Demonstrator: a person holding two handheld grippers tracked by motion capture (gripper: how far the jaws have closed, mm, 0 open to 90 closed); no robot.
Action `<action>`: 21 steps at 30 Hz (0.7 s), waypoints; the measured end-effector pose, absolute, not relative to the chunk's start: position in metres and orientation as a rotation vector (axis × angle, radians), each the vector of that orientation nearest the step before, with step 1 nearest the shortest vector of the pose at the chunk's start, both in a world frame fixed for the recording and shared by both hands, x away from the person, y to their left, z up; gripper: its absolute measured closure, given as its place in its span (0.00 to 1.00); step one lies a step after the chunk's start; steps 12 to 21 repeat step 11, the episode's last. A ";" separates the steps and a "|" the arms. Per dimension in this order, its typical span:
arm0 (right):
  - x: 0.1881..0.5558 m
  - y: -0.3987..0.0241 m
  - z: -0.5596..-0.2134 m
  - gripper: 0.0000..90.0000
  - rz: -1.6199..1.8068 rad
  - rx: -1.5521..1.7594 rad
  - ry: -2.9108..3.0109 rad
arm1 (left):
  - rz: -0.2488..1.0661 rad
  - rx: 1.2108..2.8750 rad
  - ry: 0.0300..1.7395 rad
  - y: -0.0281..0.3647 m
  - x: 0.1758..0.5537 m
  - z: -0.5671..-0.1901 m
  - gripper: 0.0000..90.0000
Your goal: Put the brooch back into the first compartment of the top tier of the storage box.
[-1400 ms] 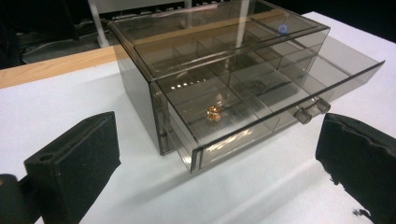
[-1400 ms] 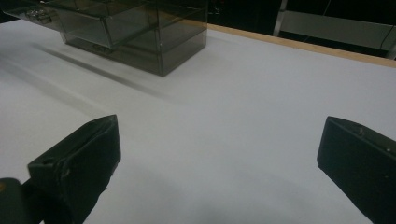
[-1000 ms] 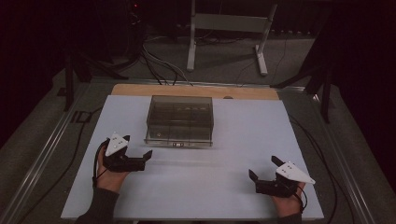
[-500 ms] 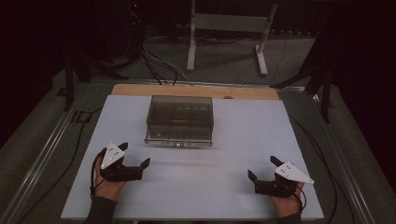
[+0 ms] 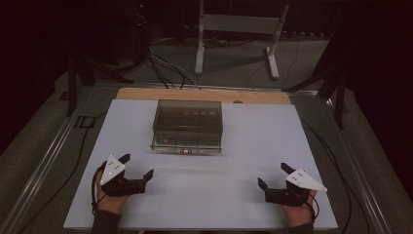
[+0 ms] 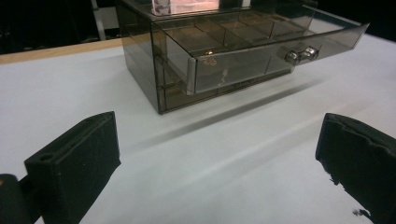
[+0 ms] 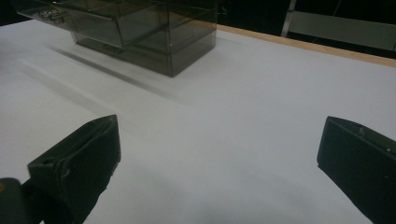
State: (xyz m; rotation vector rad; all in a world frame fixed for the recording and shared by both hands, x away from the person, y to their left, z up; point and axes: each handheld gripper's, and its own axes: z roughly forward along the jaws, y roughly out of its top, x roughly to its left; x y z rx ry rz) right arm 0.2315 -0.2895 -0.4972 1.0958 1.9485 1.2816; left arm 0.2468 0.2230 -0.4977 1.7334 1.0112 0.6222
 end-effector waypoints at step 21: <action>0.238 -0.289 -0.502 0.00 1.279 1.115 1.971 | 0.618 1.732 1.044 0.220 0.246 -0.503 0.00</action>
